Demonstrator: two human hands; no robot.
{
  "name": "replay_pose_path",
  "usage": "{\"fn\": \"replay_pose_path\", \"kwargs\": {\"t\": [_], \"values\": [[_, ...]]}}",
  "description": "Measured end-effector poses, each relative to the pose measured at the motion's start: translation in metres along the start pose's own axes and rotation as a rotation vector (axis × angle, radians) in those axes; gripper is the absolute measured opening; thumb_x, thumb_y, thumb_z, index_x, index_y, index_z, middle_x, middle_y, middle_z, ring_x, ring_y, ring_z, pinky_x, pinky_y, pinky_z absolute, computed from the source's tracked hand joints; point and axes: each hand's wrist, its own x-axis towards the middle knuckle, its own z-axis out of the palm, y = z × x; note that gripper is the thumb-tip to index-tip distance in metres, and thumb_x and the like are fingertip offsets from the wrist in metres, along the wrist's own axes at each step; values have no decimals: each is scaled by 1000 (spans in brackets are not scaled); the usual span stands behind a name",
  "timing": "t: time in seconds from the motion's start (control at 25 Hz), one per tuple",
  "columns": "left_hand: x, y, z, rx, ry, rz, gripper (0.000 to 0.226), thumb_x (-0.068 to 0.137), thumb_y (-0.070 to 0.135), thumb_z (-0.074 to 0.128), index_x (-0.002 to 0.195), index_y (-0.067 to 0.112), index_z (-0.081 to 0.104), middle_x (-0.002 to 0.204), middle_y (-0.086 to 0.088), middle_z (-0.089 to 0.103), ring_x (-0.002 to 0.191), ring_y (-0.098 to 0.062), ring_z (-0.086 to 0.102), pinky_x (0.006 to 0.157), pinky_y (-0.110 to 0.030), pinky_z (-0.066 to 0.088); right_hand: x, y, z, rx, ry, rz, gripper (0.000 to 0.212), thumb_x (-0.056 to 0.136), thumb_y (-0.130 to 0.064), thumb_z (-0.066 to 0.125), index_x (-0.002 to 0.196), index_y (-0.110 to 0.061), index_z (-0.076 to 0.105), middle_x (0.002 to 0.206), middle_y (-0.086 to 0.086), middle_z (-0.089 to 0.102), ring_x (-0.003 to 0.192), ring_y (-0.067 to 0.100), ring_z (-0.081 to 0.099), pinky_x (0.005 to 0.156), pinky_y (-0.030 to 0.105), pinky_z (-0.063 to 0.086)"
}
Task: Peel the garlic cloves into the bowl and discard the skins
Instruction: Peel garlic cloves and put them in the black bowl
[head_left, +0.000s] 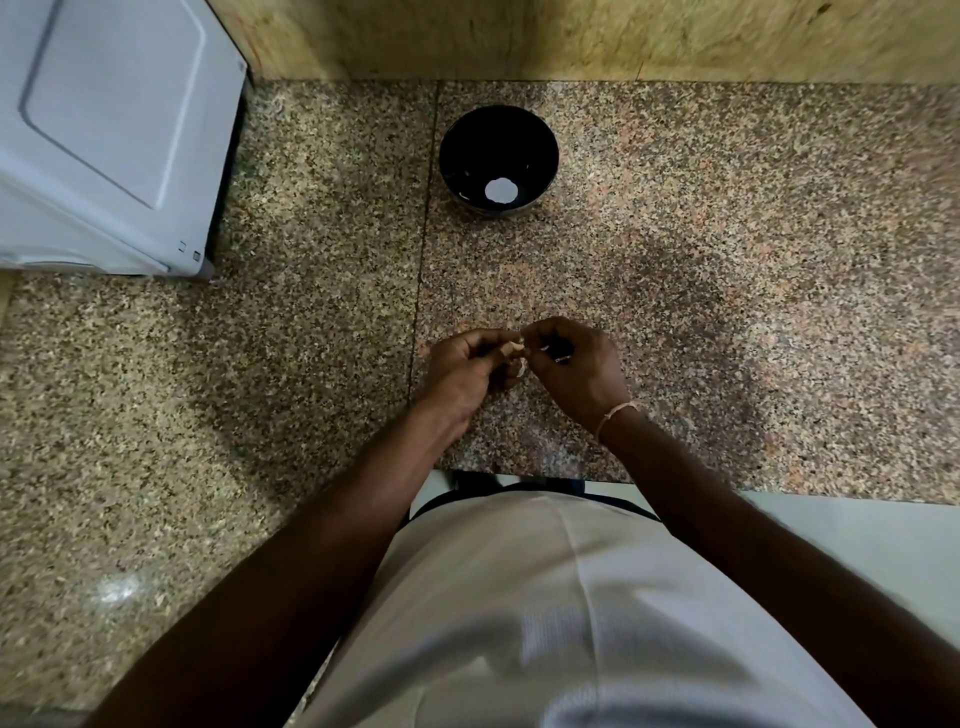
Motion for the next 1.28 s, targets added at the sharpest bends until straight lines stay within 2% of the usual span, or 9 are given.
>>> {"fn": "replay_pose_path", "kwargs": {"t": [0.16,0.4,0.6,0.76,0.88,1.04,1.16,1.28], "values": [[-1,4,2,28,-11,40,21,94,1,73,95,20,82,94,-4,81,76,-14,75,65,-26,62,0,1,-2,1,-4,-32,14,88,-14,78,101,-19,80,89,-7,77,79,6,72,70,27,60],[-2,9,5,-7,17,35,10,91,2,77,97,10,79,91,-7,80,72,-16,73,65,-27,62,0,1,-2,37,36,3,14,88,-10,75,99,-18,79,82,-10,75,73,-1,70,63,18,55],[-4,12,9,-11,11,21,7,93,5,76,100,7,76,94,-9,78,70,-14,72,65,-27,62,0,-1,-3,19,56,16,13,90,-14,74,100,-21,79,81,-11,74,69,-1,67,60,18,52],[-4,13,11,18,28,0,5,93,8,76,98,8,76,95,-11,78,75,-19,73,63,-28,62,-3,-4,-7,-124,73,-129,13,91,-17,71,102,-16,78,89,-3,76,75,11,70,68,33,60],[-3,12,10,28,35,-16,5,94,9,76,98,6,76,91,-11,79,76,-22,73,68,-35,65,-3,-6,-9,-269,75,-234,15,94,-20,69,104,-14,77,94,2,76,81,20,68,71,40,59],[-2,10,11,30,36,-29,7,95,11,76,98,5,76,91,-14,79,74,-22,73,70,-37,66,-2,-3,-10,-362,86,-243,18,97,-26,67,107,-15,77,97,3,75,86,23,67,73,38,57],[0,7,10,22,50,-28,5,96,11,75,98,6,76,97,-20,78,76,-24,74,65,-33,64,-1,1,-11,-346,100,-216,17,96,-27,67,105,-17,77,96,2,75,82,21,68,70,37,57],[1,2,9,54,56,-22,3,95,11,76,96,9,76,95,-18,79,74,-22,73,63,-31,62,0,8,-9,-309,97,-169,14,95,-27,69,103,-19,77,94,-2,75,77,15,68,68,31,56]]}}
